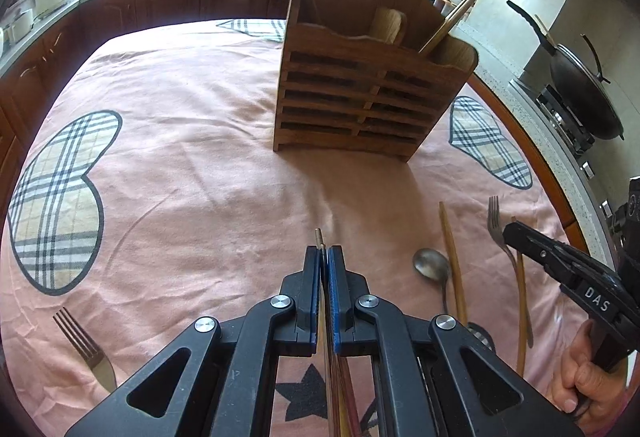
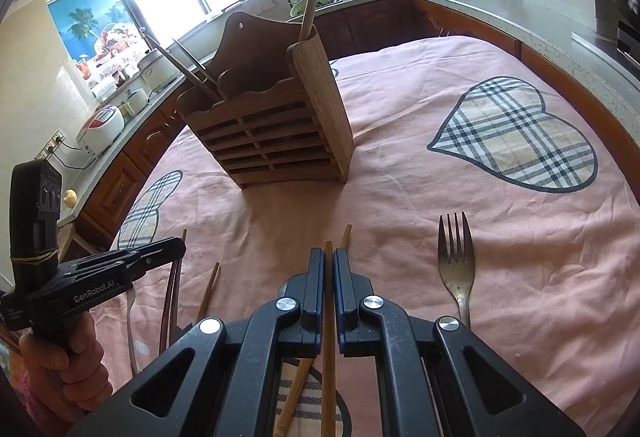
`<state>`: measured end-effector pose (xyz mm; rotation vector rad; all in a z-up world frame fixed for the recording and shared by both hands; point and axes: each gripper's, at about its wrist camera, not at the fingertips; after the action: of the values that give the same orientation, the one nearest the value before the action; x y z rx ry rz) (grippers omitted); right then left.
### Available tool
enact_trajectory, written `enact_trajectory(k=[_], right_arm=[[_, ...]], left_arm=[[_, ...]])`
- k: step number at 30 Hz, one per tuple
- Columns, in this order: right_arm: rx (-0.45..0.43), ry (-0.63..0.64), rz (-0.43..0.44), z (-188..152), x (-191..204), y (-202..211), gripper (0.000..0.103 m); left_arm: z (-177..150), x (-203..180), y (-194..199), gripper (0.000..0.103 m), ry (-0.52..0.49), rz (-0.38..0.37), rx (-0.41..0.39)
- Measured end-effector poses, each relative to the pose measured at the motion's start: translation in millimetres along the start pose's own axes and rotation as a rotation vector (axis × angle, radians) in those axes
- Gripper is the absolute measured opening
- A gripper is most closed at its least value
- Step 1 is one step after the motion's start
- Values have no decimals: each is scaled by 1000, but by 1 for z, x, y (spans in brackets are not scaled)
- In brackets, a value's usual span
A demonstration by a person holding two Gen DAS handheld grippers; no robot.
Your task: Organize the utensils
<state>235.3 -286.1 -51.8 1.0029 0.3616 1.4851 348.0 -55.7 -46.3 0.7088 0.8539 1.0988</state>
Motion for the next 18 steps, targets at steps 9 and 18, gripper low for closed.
enact_trajectory(k=[9,18], right_arm=[[-1,5,2,-3,2,1,4],[1,8,14,-5,4,2,4]], left_arm=[[-14,22,-10,4,41,47,52],[-39,28,6,23,32,46,65]])
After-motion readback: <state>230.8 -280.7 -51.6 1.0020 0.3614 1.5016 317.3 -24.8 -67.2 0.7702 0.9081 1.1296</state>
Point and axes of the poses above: each gripper's, at about its wrist camera, not at the fingertips, and y roughly against the way its jaws point, x to its left, z to its top, and after that the axes turned 2 degrees about -y, right-handed
